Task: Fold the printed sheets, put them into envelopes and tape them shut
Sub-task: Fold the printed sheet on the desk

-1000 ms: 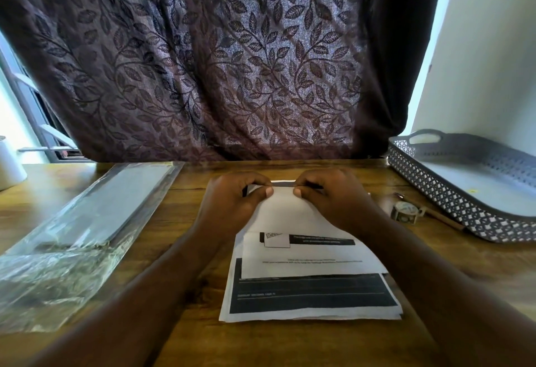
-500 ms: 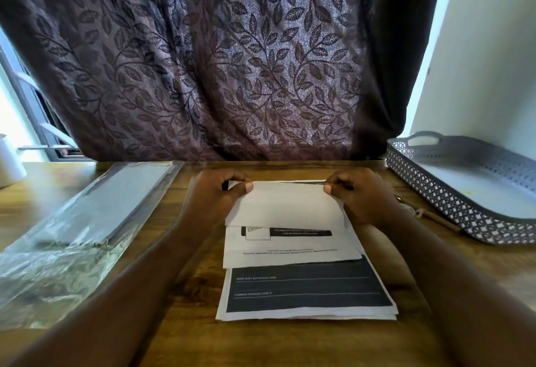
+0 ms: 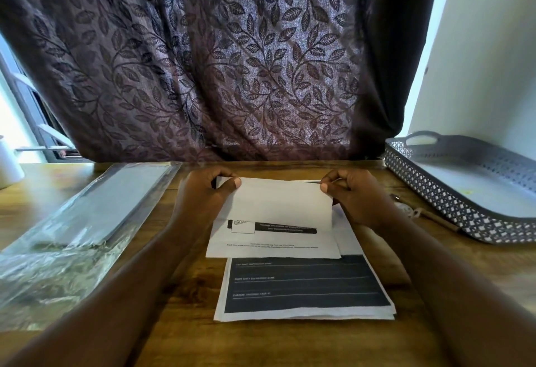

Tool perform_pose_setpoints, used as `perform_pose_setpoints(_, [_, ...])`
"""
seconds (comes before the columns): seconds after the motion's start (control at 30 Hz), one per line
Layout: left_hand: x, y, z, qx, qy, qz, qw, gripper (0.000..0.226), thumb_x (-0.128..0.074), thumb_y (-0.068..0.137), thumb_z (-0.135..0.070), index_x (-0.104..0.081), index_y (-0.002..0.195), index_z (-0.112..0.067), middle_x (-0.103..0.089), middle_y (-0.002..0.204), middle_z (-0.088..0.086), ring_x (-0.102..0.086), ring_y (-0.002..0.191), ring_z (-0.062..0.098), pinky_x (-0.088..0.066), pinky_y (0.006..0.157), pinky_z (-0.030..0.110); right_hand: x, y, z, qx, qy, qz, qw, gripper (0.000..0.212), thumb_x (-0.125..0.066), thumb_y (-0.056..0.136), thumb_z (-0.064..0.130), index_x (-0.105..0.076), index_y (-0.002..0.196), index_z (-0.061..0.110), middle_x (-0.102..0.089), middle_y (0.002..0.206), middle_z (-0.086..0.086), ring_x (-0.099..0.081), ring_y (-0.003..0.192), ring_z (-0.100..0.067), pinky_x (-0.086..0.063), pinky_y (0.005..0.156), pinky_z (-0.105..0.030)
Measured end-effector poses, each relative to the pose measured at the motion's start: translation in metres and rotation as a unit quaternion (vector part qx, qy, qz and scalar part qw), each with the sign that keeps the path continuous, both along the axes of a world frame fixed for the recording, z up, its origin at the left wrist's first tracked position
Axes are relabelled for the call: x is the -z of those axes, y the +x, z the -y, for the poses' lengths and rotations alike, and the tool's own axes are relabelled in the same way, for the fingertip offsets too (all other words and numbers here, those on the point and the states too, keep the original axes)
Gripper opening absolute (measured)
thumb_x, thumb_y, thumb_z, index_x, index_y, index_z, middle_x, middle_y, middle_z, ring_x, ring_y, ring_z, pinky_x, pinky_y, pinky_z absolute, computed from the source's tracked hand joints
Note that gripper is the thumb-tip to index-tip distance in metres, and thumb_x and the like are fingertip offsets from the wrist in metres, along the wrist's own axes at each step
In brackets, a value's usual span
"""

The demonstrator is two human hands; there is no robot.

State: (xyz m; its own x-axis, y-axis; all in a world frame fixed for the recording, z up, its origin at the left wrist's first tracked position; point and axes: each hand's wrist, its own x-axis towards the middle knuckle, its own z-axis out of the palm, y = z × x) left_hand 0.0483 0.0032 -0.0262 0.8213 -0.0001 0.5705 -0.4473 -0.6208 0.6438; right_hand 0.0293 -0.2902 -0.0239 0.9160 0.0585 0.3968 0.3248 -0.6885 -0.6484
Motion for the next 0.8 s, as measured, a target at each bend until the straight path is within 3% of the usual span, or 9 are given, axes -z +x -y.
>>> perform_pose_setpoints(0.07, [-0.002, -0.002, 0.001, -0.017, -0.013, 0.010, 1.000, 0.009, -0.074, 0.089, -0.026, -0.072, 0.097, -0.028, -0.072, 0.096, -0.016, -0.064, 0.089, 0.007, -0.048, 0.077, 0.029, -0.003, -0.003, -0.003, 0.013, -0.009, 0.028, 0.999, 0.008, -0.064, 0.096, 0.021, -0.069, 0.091, 0.016, -0.071, 0.085, 0.001, -0.068, 0.079, -0.015, -0.059, 0.080, -0.043])
perform_pose_setpoints(0.17, [-0.005, -0.006, 0.006, -0.047, 0.025, 0.080, 0.995, 0.032, -0.071, 0.090, -0.034, -0.064, 0.121, -0.029, -0.068, 0.116, -0.014, -0.058, 0.106, 0.004, -0.039, 0.105, 0.040, -0.012, -0.012, -0.013, 0.015, -0.028, 0.107, 0.994, 0.010, -0.066, 0.094, 0.023, -0.065, 0.088, 0.015, -0.069, 0.079, 0.001, -0.066, 0.073, -0.016, -0.058, 0.069, -0.044])
perform_pose_setpoints(0.23, [-0.007, -0.014, 0.017, -0.025, 0.074, 0.110, 0.991, 0.033, -0.060, 0.094, -0.043, -0.063, 0.124, -0.031, -0.067, 0.120, -0.015, -0.056, 0.108, 0.001, -0.026, 0.116, 0.051, -0.018, -0.020, -0.026, -0.007, -0.053, 0.156, 0.986, 0.007, -0.066, 0.094, 0.025, -0.063, 0.088, 0.022, -0.068, 0.077, 0.005, -0.065, 0.069, -0.013, -0.057, 0.064, -0.039])
perform_pose_setpoints(0.3, [-0.005, -0.024, 0.030, 0.008, 0.126, 0.127, 0.984, 0.032, -0.051, 0.096, -0.045, -0.065, 0.120, -0.031, -0.069, 0.121, -0.015, -0.051, 0.112, -0.005, -0.018, 0.118, 0.051, -0.019, -0.025, -0.039, -0.048, -0.074, 0.177, 0.980, 0.003, -0.065, 0.095, 0.026, -0.065, 0.094, 0.023, -0.068, 0.080, 0.004, -0.065, 0.070, -0.013, -0.057, 0.063, -0.040])
perform_pose_setpoints(0.4, [-0.001, -0.033, 0.043, 0.043, 0.189, 0.149, 0.970, 0.034, -0.041, 0.099, -0.047, -0.070, 0.109, -0.031, -0.072, 0.110, -0.015, -0.058, 0.109, 0.002, -0.014, 0.117, 0.045, -0.015, -0.028, -0.049, -0.098, -0.080, 0.168, 0.978, 0.005, -0.059, 0.096, 0.029, -0.062, 0.098, 0.026, -0.067, 0.082, 0.005, -0.064, 0.072, -0.013, -0.056, 0.063, -0.042])
perform_pose_setpoints(0.47, [0.000, -0.034, 0.044, 0.050, 0.218, 0.154, 0.962, 0.035, -0.038, 0.098, -0.047, -0.070, 0.099, -0.031, -0.074, 0.097, -0.012, -0.066, 0.096, 0.010, -0.014, 0.114, 0.041, -0.012, -0.027, -0.050, -0.110, -0.081, 0.175, 0.975, 0.006, -0.057, 0.096, 0.030, -0.061, 0.098, 0.026, -0.065, 0.082, 0.007, -0.062, 0.071, -0.010, -0.055, 0.061, -0.039])
perform_pose_setpoints(0.63, [-0.003, -0.031, 0.041, 0.054, 0.212, 0.168, 0.961, 0.029, -0.041, 0.097, -0.039, -0.069, 0.100, -0.030, -0.074, 0.092, -0.011, -0.065, 0.085, 0.012, -0.032, 0.095, 0.032, -0.010, -0.021, -0.045, -0.096, -0.077, 0.179, 0.976, 0.004, -0.059, 0.098, 0.021, -0.063, 0.098, 0.021, -0.064, 0.083, 0.006, -0.059, 0.072, -0.007, -0.052, 0.061, -0.030])
perform_pose_setpoints(0.8, [-0.003, -0.020, 0.027, 0.037, 0.189, 0.177, 0.965, 0.021, -0.052, 0.097, -0.034, -0.071, 0.097, -0.027, -0.073, 0.087, -0.011, -0.064, 0.073, 0.011, -0.047, 0.077, 0.032, -0.009, -0.016, -0.028, -0.073, -0.066, 0.181, 0.979, 0.003, -0.061, 0.097, 0.017, -0.063, 0.097, 0.019, -0.066, 0.083, 0.001, -0.062, 0.073, -0.013, -0.055, 0.060, -0.036])
